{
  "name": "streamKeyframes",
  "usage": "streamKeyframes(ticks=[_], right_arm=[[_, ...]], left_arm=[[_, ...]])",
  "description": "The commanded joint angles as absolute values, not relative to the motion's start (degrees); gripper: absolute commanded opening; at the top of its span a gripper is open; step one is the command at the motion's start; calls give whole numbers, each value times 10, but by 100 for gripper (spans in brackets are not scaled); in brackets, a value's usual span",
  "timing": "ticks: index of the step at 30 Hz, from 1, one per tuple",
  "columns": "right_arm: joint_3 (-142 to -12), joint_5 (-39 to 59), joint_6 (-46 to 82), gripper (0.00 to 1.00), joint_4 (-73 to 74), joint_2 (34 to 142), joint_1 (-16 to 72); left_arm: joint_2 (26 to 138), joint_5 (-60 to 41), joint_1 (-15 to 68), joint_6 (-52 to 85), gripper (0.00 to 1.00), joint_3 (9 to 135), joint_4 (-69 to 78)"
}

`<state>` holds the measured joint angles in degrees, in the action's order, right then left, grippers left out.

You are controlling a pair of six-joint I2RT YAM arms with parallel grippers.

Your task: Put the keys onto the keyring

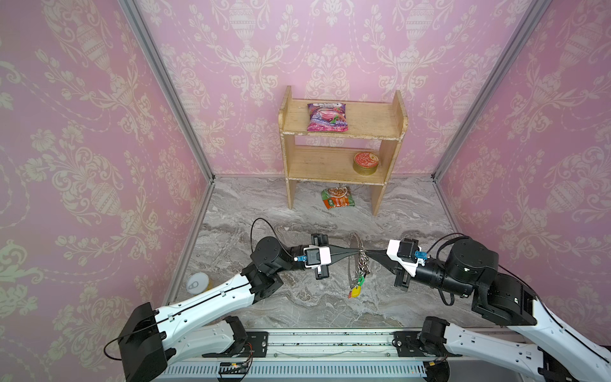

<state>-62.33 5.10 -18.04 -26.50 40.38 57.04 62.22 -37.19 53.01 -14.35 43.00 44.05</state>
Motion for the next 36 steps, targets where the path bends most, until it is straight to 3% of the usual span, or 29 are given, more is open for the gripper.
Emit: streamKeyframes(ticks=[1, 36], right_arm=[[-645, 72, -189, 0, -241, 410, 575], [-649, 57, -198, 0, -241, 407, 578]], left_arm=[[621, -378, 537, -156, 0, 450, 413], [617, -383, 545, -180, 0, 467, 344]])
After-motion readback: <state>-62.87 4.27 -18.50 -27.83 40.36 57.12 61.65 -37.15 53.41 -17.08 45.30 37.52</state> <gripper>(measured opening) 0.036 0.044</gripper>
